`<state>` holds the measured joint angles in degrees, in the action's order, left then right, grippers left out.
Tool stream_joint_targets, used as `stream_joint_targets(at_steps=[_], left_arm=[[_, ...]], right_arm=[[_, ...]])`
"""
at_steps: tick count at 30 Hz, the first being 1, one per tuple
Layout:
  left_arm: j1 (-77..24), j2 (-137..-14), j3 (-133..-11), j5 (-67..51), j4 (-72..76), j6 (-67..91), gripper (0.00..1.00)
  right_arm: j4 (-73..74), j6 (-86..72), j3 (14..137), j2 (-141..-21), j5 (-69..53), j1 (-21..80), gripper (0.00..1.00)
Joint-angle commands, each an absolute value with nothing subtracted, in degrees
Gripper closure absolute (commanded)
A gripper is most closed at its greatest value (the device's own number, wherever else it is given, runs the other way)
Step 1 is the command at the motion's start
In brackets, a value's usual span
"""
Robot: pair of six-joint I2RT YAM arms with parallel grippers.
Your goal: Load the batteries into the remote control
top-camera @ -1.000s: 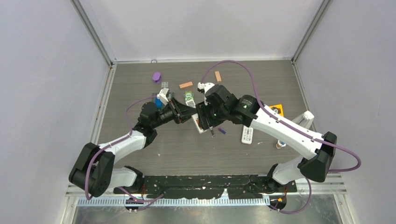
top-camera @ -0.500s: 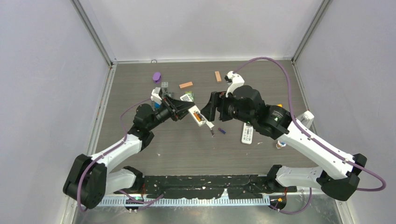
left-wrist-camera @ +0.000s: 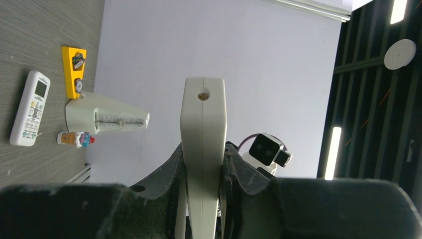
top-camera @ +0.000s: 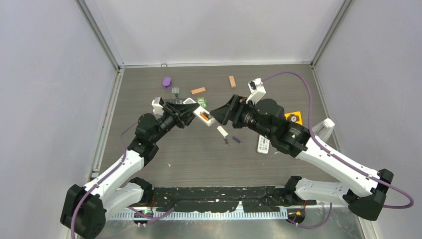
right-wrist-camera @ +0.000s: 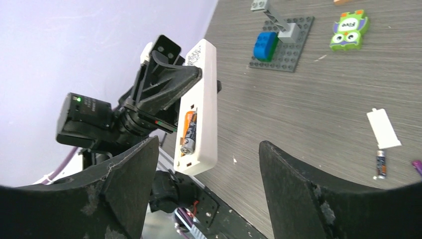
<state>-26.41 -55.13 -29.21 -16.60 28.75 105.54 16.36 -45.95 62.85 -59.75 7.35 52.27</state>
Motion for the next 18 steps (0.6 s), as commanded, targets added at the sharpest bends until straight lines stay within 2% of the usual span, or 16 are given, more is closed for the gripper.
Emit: stream_joint_targets(at_steps=[1,10,18], left_arm=[[-26.6,-54.1,-30.3,-14.7,30.3,108.3,1.0],[-26.6,-54.5,-30.2,-14.9,31.3,109.0,1.0],[-26.6,-54.0,-29.9,-14.8,32.9,110.4,1.0]], right_arm=[[10.1,-48.8,62.5,-59.1,6.5,52.4,0.26],[10.8,-48.6,63.5,-61.2,5.5,52.5,0.45],[13.1,-48.9,65.4,-63.5,5.1,52.4,0.5]])
